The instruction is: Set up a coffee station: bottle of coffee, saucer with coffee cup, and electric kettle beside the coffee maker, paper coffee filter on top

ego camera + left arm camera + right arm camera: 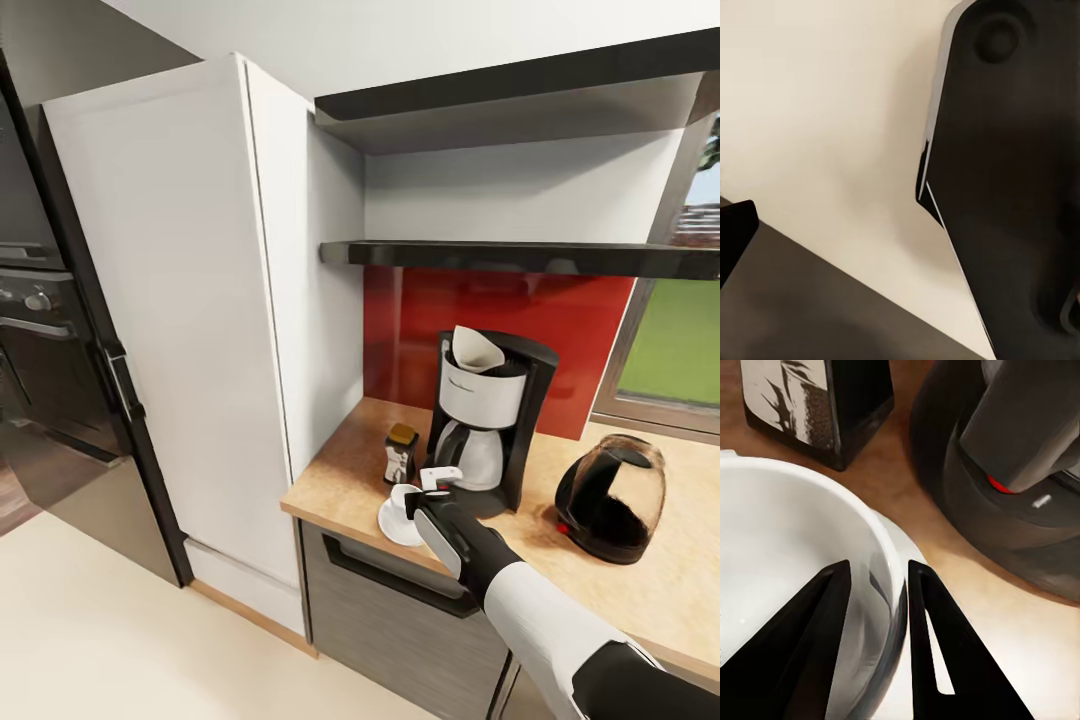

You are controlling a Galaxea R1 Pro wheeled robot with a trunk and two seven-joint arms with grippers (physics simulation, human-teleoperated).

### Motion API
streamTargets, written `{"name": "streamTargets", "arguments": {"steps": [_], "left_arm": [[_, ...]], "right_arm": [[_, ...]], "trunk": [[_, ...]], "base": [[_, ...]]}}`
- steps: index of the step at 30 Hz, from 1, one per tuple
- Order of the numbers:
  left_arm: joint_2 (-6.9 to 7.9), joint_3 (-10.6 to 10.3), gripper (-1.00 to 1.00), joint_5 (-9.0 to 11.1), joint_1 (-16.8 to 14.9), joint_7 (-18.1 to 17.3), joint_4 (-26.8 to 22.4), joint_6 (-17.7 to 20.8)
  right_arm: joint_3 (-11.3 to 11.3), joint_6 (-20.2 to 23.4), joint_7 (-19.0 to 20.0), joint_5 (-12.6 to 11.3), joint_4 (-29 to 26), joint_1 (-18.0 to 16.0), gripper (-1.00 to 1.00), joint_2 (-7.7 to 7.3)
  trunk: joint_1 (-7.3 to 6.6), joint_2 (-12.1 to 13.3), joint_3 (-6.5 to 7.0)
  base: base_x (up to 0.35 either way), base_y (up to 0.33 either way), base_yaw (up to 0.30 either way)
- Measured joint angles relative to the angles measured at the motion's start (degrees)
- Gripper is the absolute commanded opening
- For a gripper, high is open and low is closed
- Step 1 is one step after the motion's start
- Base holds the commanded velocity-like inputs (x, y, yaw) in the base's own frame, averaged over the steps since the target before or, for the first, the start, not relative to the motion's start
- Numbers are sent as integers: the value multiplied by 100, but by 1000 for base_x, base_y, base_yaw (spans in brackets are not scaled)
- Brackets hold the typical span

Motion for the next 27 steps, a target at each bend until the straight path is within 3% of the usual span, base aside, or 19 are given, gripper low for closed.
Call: {"name": "streamTargets", "arguments": {"steps": [27], "left_arm": [[-14,0,100,0,3,-1,0,-8]], "right_arm": [[0,0,-1,-3,2,0,-100,-8]], "trunk": [[0,0,0]], "base": [[3,8,0]]}}
